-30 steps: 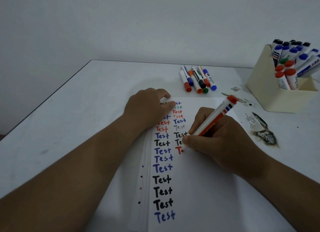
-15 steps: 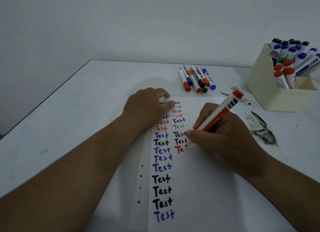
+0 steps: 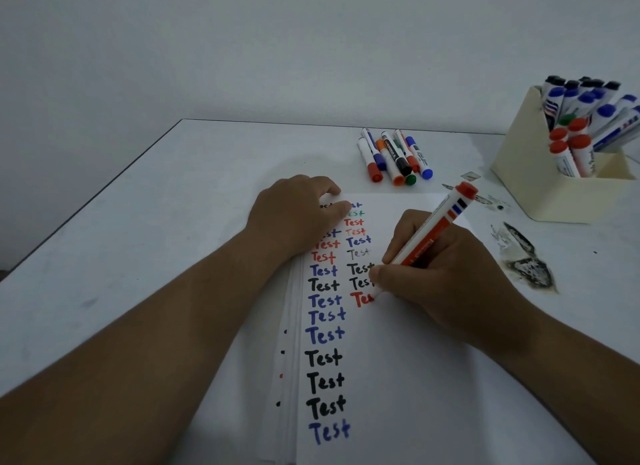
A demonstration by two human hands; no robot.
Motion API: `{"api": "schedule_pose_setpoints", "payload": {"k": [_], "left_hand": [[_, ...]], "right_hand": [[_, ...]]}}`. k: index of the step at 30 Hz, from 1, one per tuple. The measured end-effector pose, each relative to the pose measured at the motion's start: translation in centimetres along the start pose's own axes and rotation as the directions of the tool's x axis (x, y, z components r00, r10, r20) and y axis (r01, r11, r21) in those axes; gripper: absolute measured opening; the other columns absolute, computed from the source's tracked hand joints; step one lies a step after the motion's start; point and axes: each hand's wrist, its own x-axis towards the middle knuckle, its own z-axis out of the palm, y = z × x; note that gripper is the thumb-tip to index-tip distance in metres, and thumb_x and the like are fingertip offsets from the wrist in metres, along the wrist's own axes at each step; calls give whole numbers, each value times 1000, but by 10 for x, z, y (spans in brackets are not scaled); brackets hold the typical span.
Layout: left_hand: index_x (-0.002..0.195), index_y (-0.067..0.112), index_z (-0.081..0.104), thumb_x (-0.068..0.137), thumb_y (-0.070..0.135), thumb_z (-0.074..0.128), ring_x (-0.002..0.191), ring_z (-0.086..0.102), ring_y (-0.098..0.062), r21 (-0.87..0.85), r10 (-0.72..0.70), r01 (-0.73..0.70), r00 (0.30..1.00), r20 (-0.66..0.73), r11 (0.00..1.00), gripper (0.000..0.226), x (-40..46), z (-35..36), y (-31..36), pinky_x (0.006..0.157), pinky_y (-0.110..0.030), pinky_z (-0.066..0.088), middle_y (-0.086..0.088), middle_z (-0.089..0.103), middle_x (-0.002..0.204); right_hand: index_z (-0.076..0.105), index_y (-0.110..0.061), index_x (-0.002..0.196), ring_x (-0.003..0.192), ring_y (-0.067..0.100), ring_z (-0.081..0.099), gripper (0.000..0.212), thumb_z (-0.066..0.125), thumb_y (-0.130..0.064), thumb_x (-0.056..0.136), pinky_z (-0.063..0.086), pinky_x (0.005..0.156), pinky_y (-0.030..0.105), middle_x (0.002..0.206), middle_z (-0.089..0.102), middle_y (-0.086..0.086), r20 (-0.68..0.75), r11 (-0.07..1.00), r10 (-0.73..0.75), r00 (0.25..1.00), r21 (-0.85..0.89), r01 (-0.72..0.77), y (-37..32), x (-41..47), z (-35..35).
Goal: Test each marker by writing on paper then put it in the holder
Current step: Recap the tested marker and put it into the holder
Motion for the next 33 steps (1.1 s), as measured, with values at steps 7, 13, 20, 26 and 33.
{"api": "schedule_pose_setpoints", "payload": {"k": [7, 13, 20, 26, 33], "left_hand": [[127, 39, 59, 90, 69, 49, 99, 61, -15, -3, -6, 6, 1000, 2, 1000, 48, 1, 0, 0, 88, -40, 54, 6, 65, 122], [127, 39, 59, 90, 69, 50, 100, 61, -15, -8, -4, 4, 1000, 6, 1000, 48, 1, 0, -1, 89, -41, 54, 6, 65, 120], [127, 39, 59, 90, 69, 49, 98, 61, -15, -7, -4, 4, 1000, 13, 1000, 48, 0, 0, 0, 87, -39, 53, 6, 66, 120], [136, 37, 50, 91, 63, 53, 99, 61, -16, -52, -2, 1, 1000, -3, 999, 53, -4, -4, 3, 87, -40, 54, 5, 65, 116], [147, 25, 29, 103, 17, 44, 90, 57, -13, -323, 79, -135, 981, -179, 937, 47, -11, -8, 13, 81, -25, 50, 3, 58, 101]], "right_hand": [[59, -4, 77, 59, -6, 62, 19, 76, -9, 84, 45, 55, 7, 57, 61, -20, -78, 999, 15, 997, -28, -17, 1, 2, 0], [57, -4, 75, 59, -6, 61, 20, 75, -4, 83, 46, 57, 8, 57, 60, -18, -13, 999, 30, 999, -23, -30, -3, 0, -1], [59, -8, 74, 61, 0, 63, 20, 77, -10, 83, 50, 59, 16, 61, 62, -12, -52, 999, 37, 998, -6, -38, -1, 1, -1], [58, -6, 76, 59, -3, 61, 19, 75, -6, 83, 46, 58, 9, 59, 60, -11, -50, 999, 29, 998, -17, -30, -1, 1, -1], [65, -5, 91, 62, 18, 64, 11, 74, -6, 85, 54, 59, 23, 69, 68, 9, -188, 861, 182, 965, 505, -64, 2, 7, -9]]}}
